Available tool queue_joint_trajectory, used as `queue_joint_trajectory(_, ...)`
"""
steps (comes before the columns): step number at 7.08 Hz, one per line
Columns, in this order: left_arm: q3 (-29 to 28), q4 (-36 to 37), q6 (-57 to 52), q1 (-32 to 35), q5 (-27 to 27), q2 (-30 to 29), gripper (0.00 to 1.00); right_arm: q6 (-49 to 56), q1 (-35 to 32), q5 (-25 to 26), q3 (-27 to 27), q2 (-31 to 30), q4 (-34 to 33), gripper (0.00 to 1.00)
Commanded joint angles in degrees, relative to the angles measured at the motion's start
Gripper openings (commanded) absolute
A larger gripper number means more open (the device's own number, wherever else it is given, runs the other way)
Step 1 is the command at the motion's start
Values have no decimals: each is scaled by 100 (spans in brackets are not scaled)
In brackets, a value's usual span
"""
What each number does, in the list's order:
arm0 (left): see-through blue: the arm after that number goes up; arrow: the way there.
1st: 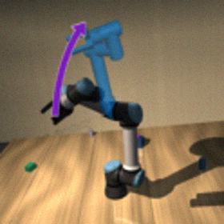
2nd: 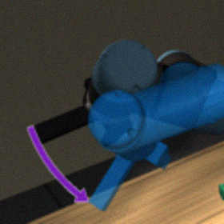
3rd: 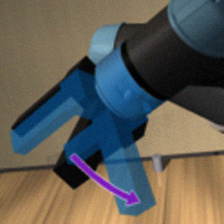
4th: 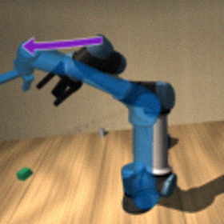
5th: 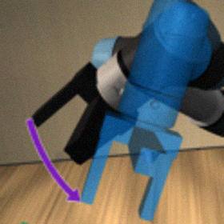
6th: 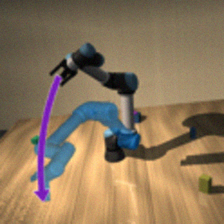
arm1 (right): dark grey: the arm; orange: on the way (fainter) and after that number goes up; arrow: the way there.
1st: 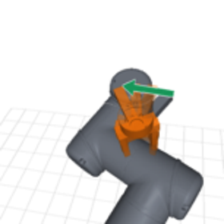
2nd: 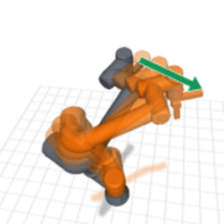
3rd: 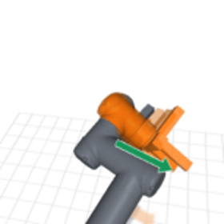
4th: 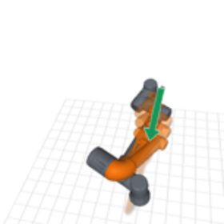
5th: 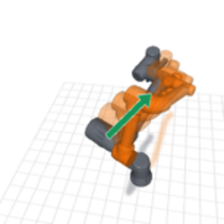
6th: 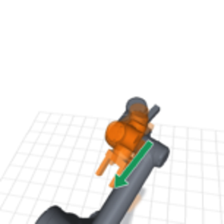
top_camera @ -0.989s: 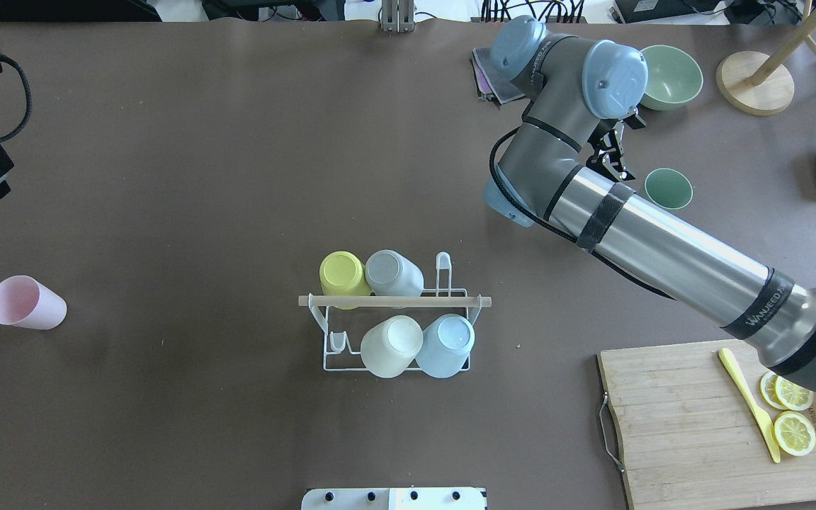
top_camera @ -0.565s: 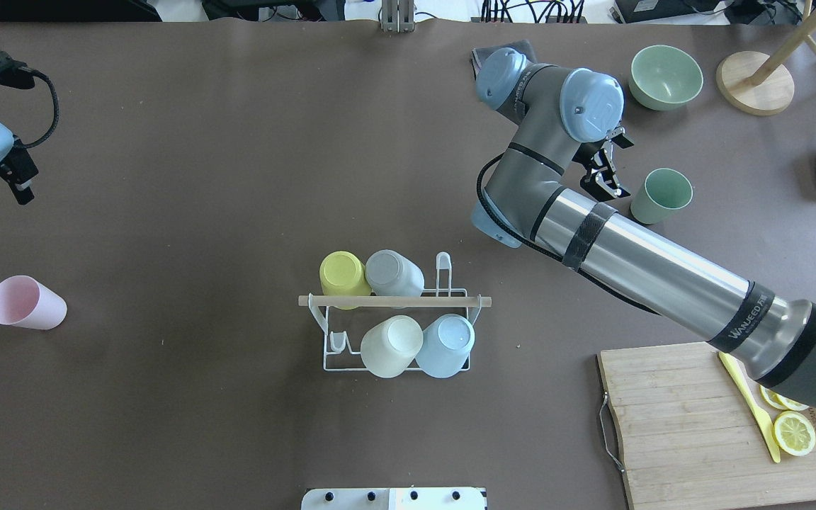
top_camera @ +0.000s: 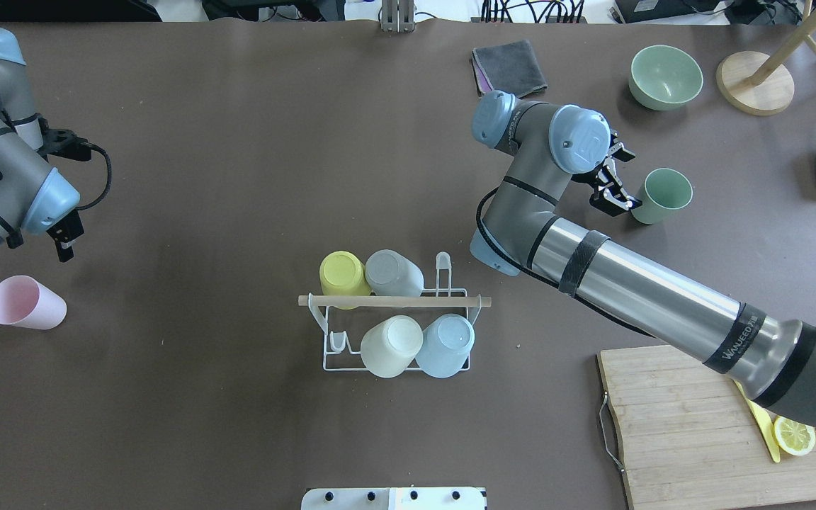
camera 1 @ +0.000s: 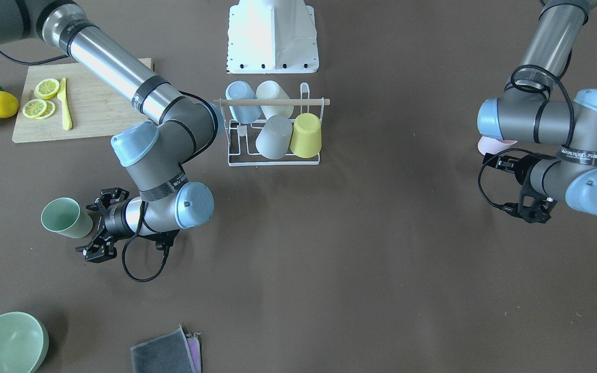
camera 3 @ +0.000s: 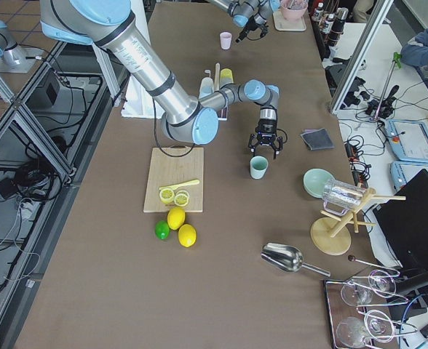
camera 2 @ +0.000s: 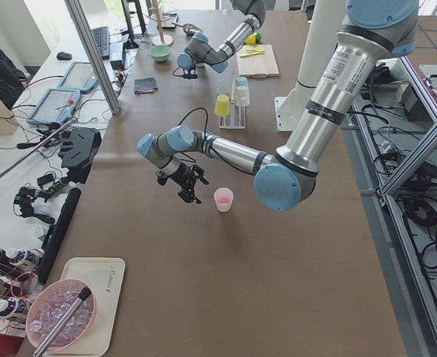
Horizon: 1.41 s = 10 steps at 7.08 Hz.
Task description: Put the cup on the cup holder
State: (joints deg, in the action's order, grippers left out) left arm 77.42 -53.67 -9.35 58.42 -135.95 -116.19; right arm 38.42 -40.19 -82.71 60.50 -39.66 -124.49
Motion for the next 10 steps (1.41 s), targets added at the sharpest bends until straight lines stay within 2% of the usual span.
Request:
queue_joint_trajectory(1, -323, 6, 12, -251, -1, -70, 98, 16, -6, 10, 15, -6, -57, 100)
queue_joint_trajectory(3, -569, 268, 4, -444, 7, -132, 98, -2, -24, -8, 76, -68, -101, 100)
queue_joint_trajectory(6, -579, 864, -93, -586, 51, -228, 98, -45, -41, -17, 330, -330, -93, 100)
queue_joint_trajectory(10, -658, 955, -399, -735, 78, -176, 98, -63, -33, -8, 463, -516, -58, 100)
